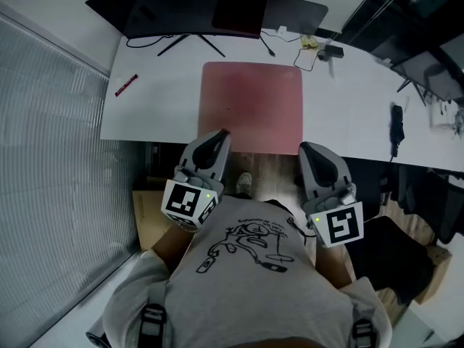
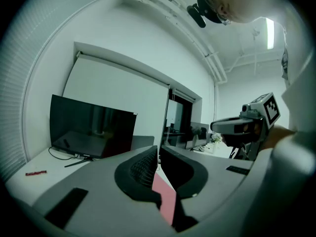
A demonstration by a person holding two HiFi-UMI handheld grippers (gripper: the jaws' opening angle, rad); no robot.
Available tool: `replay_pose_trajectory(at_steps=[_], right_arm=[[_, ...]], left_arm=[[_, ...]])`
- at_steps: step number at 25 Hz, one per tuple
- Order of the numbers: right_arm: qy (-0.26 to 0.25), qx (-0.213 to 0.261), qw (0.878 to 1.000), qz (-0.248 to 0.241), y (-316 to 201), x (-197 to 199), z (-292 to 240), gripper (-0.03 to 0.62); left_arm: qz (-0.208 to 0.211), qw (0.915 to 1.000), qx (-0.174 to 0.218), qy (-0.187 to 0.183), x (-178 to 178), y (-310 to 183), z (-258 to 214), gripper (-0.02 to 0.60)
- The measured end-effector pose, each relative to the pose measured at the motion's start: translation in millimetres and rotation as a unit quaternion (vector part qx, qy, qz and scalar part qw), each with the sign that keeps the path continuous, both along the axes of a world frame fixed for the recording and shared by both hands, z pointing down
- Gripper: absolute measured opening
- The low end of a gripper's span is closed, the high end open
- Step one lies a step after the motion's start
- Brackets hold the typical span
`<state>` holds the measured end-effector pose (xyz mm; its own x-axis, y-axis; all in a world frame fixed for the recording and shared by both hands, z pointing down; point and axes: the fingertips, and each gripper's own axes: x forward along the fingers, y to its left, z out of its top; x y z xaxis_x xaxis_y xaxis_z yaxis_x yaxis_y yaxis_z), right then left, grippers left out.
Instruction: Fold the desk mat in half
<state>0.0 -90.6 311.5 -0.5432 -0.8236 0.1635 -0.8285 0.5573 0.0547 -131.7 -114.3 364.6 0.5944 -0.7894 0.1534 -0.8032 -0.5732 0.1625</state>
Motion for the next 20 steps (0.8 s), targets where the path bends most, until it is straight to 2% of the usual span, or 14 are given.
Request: replay_pose_trajectory(at_steps=[5,11,16,20], right_arm=[[0.004,-0.006,1.000,-0.002,-11.6,-11.6,3.4,0.009],[0.007,-0.008,1.000,-0.005,-19.7,-21.4,7.7,0.009],[0.008,-0.006,1.000,-0.011,-21.7,-25.5,5.9,0.009],[0.010,-0.002,1.000,-0.017,-20.7,-25.1,5.3,0.009]], left_arm=[[0.000,0.9996,-0.029,-0.007,-18.7,-16.6,38.8,0.032],[-0.025,0.9961,-0.080,-0.025,-46.4,-28.4,98.0,0.061],[-0.041,0.9899,-0.130,-0.039,-60.9,-29.5,147.1,0.070],[-0.076,0.9792,-0.182,-0.047,-77.5,-28.2,196.5,0.107]])
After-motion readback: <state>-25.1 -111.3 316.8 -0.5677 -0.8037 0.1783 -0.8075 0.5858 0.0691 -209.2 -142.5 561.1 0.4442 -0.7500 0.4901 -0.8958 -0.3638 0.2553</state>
